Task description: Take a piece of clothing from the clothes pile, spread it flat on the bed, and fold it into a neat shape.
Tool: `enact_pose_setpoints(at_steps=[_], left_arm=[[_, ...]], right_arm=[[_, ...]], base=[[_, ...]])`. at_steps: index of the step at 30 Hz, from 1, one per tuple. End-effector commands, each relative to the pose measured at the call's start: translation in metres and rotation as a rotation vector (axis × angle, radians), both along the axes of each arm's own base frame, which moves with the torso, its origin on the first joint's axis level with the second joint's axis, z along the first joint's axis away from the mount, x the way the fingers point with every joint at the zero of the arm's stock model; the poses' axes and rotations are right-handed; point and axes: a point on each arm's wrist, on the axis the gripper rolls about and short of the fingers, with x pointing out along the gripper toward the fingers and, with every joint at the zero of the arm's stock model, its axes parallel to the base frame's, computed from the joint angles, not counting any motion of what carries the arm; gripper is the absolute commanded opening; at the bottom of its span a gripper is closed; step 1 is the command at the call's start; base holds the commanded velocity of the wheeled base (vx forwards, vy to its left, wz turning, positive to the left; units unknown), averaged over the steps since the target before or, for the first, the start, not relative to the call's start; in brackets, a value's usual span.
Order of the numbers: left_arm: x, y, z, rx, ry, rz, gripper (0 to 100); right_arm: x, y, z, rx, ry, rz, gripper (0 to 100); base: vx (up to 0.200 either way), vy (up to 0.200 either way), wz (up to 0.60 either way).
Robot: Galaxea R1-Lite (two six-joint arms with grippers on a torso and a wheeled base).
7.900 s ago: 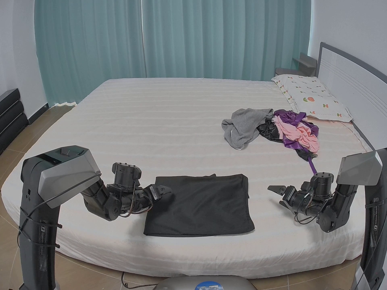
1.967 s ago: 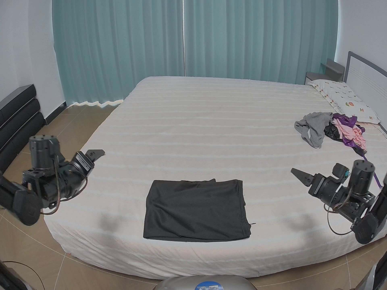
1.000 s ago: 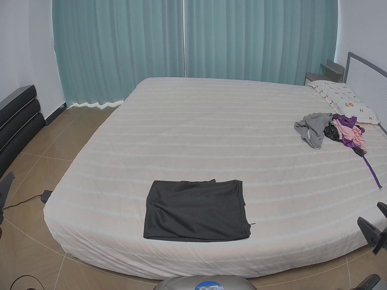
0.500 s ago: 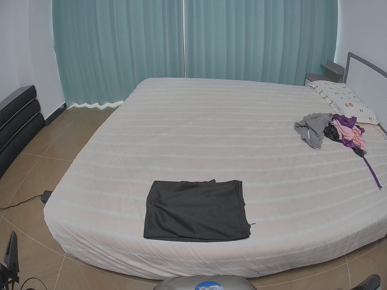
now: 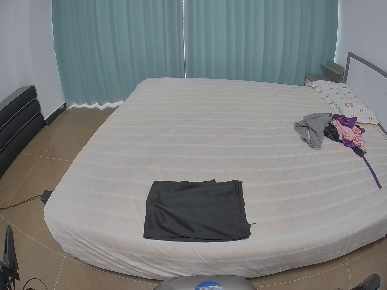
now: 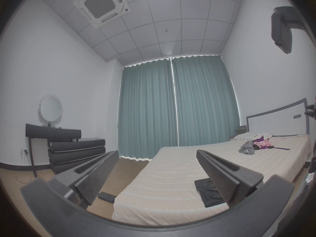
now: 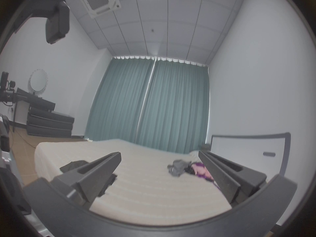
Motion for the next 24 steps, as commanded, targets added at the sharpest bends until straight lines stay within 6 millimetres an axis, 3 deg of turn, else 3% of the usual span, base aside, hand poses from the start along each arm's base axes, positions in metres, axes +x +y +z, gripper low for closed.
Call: enact_pose_setpoints(at_steps=[1, 6, 13, 17, 24], left_arm=[[0.011, -0.001, -0.026, 0.065, 0.041, -0.012, 100], [0.014, -0.001, -0.04, 0.046, 0.181, -0.049, 100], [0.014, -0.001, -0.043, -0.003, 0.21, -0.063, 100], [0.014, -0.001, -0.044, -0.007, 0.214, -0.053, 100], [0.014, 0.0, -0.044, -0.085, 0.209, 0.009, 100]], right_arm=[[0.016, 0.0, -0.032, -0.069, -0.021, -0.033, 100], [0.02, -0.001, -0.054, -0.061, 0.199, -0.056, 100], [0.02, -0.001, -0.055, -0.002, 0.204, -0.061, 100], [0.02, -0.003, -0.056, 0.164, 0.206, -0.113, 100], [0.02, -0.001, -0.056, 0.138, 0.216, -0.029, 100]], base=[[0.0, 0.0, 0.0], [0.0, 0.0, 0.0], [0.0, 0.0, 0.0], [0.0, 0.0, 0.0], [0.0, 0.0, 0.0]])
